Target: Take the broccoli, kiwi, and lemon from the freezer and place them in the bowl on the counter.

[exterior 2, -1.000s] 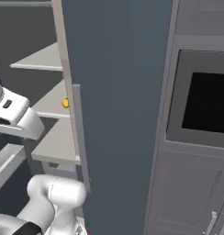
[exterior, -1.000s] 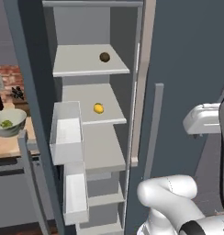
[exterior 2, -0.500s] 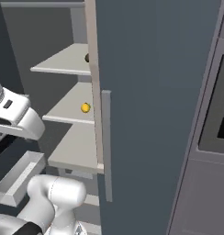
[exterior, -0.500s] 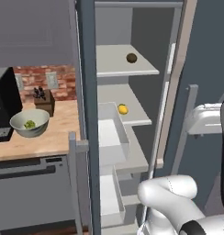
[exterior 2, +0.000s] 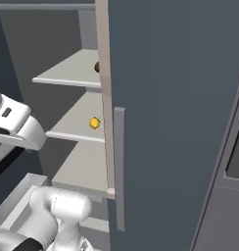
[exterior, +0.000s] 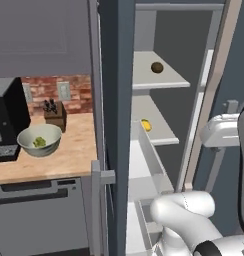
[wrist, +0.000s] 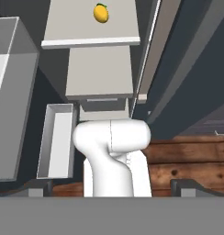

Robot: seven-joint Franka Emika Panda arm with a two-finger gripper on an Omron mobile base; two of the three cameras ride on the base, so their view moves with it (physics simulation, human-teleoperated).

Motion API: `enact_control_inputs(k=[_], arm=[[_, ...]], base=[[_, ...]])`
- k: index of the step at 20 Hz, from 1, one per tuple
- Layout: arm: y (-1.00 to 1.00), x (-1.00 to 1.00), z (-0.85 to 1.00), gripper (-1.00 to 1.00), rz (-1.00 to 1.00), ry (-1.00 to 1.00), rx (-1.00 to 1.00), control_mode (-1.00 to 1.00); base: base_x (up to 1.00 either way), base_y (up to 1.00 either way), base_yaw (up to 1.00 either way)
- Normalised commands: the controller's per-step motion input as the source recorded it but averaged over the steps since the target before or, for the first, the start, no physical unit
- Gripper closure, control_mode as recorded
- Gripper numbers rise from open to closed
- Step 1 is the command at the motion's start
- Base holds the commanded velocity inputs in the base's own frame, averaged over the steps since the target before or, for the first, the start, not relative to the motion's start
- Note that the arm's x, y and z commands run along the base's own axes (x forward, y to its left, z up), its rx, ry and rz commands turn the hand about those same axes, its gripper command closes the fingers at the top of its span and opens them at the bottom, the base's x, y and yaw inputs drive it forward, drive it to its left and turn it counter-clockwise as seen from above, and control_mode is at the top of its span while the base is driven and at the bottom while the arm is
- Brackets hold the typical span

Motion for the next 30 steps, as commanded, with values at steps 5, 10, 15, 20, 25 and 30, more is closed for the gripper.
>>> enact_control_inputs(k=[5, 10, 15, 20, 25, 30], arm=[[0.0, 0.0, 0.0, -1.0, 0.0, 0.0, 0.0, 1.0], [0.0, 0.0, 0.0, -1.0, 0.0, 0.0, 0.0, 1.0], [0.0, 0.0, 0.0, -1.0, 0.0, 0.0, 0.0, 1.0], [0.0, 0.03, 0.03, -1.0, 0.0, 0.0, 0.0, -1.0], [0.18, 0.52, 0.31, -1.0, 0.0, -0.07, 0.0, -1.0], [0.14, 0.86, 0.44, -1.0, 0.0, -0.07, 0.0, -1.0]], base=[[0.62, 0.04, 0.03], [0.56, 0.11, 0.01], [0.1, 0.02, 0.0], [0.0, 0.0, 0.0], [0.0, 0.0, 0.0], [0.0, 0.0, 0.0]])
